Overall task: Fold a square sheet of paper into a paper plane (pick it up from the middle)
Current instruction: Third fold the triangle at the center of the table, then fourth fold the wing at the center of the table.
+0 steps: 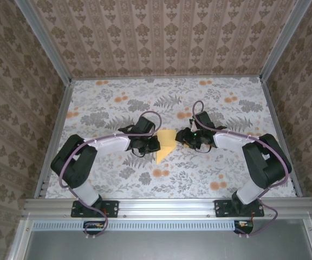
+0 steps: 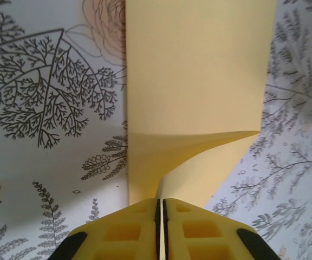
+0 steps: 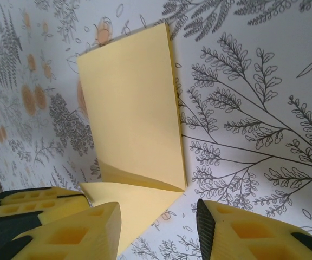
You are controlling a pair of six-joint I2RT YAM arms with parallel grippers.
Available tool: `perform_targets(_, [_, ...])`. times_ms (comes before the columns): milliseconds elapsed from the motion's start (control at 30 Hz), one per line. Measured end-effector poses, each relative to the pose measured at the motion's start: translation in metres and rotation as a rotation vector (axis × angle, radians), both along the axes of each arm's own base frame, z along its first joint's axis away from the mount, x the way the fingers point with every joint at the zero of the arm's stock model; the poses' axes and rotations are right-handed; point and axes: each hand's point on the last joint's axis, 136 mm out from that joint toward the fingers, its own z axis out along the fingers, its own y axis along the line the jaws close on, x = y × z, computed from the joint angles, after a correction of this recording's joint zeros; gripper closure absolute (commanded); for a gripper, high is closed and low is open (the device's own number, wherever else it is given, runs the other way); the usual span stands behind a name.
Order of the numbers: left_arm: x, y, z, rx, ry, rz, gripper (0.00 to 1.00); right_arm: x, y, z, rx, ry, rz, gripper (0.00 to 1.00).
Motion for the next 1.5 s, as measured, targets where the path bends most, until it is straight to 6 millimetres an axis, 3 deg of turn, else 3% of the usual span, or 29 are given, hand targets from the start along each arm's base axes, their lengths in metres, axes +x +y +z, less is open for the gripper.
perform_targets(133, [-0.001, 0.002, -0.012, 0.024, 0.022, 0.003, 0.91, -0.004, 0.001, -0.011, -0.002, 0.039, 0.010, 0.56])
perform_targets(500, [0.003, 0.008, -0.017, 0.041, 0.027, 0.020, 0.93, -0.012, 0.015, -0.024, 0.022, 0.099, 0.060, 0.62])
perform_targets(1233, [0.003, 0.009, -0.019, 0.044, 0.030, 0.022, 0.92, -0.005, 0.050, -0.011, 0.197, 0.057, 0.140, 0.70])
perform_targets(1500, [0.005, 0.017, -0.013, 0.049, 0.032, 0.039, 0.81, -0.008, 0.050, -0.018, 0.196, 0.080, 0.144, 0.90])
